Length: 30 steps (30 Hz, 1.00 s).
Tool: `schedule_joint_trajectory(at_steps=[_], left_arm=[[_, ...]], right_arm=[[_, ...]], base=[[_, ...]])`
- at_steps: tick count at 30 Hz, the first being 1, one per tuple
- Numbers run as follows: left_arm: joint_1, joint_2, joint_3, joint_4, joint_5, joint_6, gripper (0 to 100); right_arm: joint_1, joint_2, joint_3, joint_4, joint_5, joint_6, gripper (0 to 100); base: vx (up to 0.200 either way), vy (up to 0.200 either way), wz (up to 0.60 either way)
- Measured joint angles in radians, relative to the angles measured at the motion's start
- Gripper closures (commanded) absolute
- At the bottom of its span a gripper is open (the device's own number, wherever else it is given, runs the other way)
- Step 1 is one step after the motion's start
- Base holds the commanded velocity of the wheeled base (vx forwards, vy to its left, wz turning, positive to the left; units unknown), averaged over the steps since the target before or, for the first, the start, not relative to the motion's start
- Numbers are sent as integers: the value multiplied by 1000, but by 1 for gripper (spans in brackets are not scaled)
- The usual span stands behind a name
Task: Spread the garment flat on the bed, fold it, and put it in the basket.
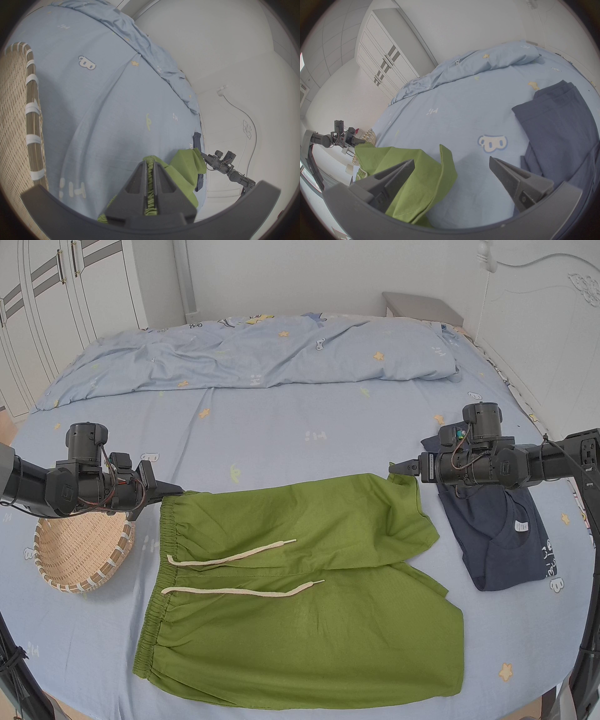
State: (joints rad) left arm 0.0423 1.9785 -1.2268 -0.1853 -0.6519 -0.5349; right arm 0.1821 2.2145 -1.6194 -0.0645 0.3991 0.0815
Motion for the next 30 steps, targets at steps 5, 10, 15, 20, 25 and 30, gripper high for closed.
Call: schedule_joint_trajectory(at_steps=[5,10,15,20,25,30], left_arm=[[0,1,-2,-2,0,0,100],[0,2,-4,-2,0,0,100],[0,5,-6,-4,0,1,100],[7,11,-9,-44,2,0,100],[21,20,-12,-70,3,-1,100],[43,40,-23,-94,11,1,100]], right_arm=[[17,20,-10,-2,-21,0,100],[25,37,-20,-4,-27,1,100],[25,50,-25,-35,-29,8,100],[18,54,-26,-80,-27,14,100],[4,54,-21,-159,-27,67,100],[-20,53,-18,-209,-25,107,100]], base=[[0,0,0],[0,0,0],[0,0,0],[0,0,0],[0,0,0],[0,0,0]])
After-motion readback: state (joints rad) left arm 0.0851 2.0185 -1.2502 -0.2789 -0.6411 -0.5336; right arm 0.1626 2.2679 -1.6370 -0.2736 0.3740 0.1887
